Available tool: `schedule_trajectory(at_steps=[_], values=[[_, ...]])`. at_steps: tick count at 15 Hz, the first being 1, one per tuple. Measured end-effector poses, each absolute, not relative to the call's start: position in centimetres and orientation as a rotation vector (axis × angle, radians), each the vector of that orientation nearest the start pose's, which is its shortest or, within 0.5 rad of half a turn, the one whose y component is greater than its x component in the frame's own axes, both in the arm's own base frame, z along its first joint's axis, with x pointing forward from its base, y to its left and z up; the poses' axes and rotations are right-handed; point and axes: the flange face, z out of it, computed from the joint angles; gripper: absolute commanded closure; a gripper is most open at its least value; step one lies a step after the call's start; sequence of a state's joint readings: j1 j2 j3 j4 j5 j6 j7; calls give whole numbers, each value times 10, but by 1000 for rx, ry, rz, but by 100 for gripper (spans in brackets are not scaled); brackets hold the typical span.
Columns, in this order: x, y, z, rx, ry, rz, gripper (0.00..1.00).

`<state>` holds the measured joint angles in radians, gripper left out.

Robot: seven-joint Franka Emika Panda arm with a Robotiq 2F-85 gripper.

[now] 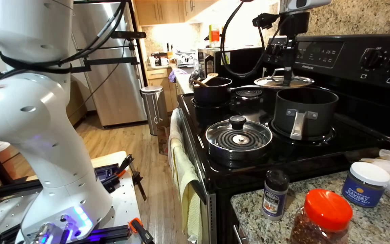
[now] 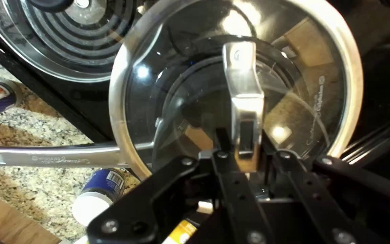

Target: Take the lid off the black pot to the upper right of the stove and put it in the center of the stove

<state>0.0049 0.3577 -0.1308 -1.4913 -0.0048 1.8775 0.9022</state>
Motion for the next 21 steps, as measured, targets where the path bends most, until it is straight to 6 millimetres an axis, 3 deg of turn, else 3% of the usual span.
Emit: schedule_trajectory(at_steps=[3,4,8,9,15,21], values=[[649,-51,459,-2824,1468,-17,89],[643,-44,453,-2838,1441,-2,79],[642,-42,445,-2844,1439,19,79],[642,-43,445,-2843,1442,19,89],[644,-32,431,-2887,1354,44,89],[637,1,388,-2963,1138,49,89]])
